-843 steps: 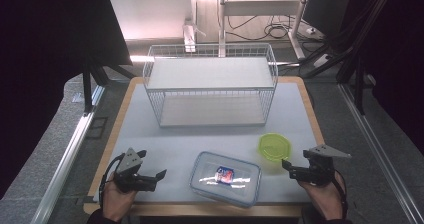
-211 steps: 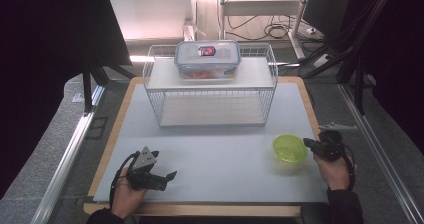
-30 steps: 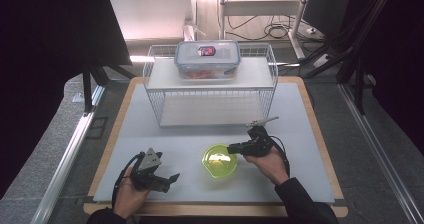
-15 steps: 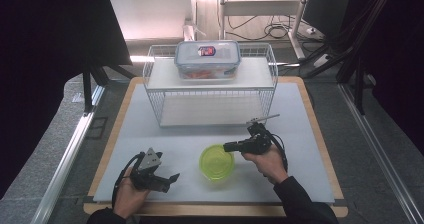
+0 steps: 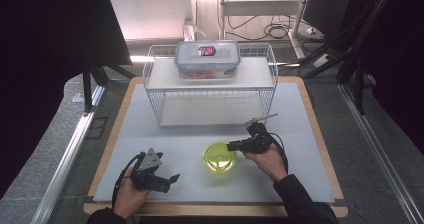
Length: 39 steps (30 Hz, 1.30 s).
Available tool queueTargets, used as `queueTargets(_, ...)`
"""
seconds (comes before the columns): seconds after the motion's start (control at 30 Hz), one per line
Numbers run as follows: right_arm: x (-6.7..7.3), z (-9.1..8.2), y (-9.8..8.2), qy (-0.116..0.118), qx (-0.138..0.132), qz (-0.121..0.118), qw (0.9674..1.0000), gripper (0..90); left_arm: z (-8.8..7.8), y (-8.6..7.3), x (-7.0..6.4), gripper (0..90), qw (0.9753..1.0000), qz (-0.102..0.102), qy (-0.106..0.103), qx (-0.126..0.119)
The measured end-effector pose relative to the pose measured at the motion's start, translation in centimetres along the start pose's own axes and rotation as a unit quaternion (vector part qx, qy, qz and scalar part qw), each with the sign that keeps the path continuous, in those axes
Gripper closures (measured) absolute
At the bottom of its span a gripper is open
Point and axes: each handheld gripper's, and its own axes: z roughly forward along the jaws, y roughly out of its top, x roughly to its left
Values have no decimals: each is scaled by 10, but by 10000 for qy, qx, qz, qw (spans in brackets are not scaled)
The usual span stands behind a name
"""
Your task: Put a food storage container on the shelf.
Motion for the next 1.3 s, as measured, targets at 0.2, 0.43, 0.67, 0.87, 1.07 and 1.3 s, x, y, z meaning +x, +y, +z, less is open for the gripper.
queueTargets(0.2,-8,3,-1,146,12,374,9992,629,0,0,0,52,10000,15,-6,14)
queueTargets(0.43,-17,4,-4,739,32,750,9944,795,0,0,0,52,10000,21,-12,16)
queueTargets(0.67,-13,0,-2,798,-46,760,9939,813,0,0,0,52,10000,27,-1,2)
queueTargets(0.87,-10,-11,3,862,-261,779,9929,813,-1,0,0,52,10000,12,26,-40)
queueTargets(1.07,0,-26,18,981,-523,668,9916,813,-2,1,0,49,10000,-18,23,-84)
queueTargets(1.3,12,-45,41,1061,-806,603,9892,813,-3,1,0,49,9999,-13,35,-104)
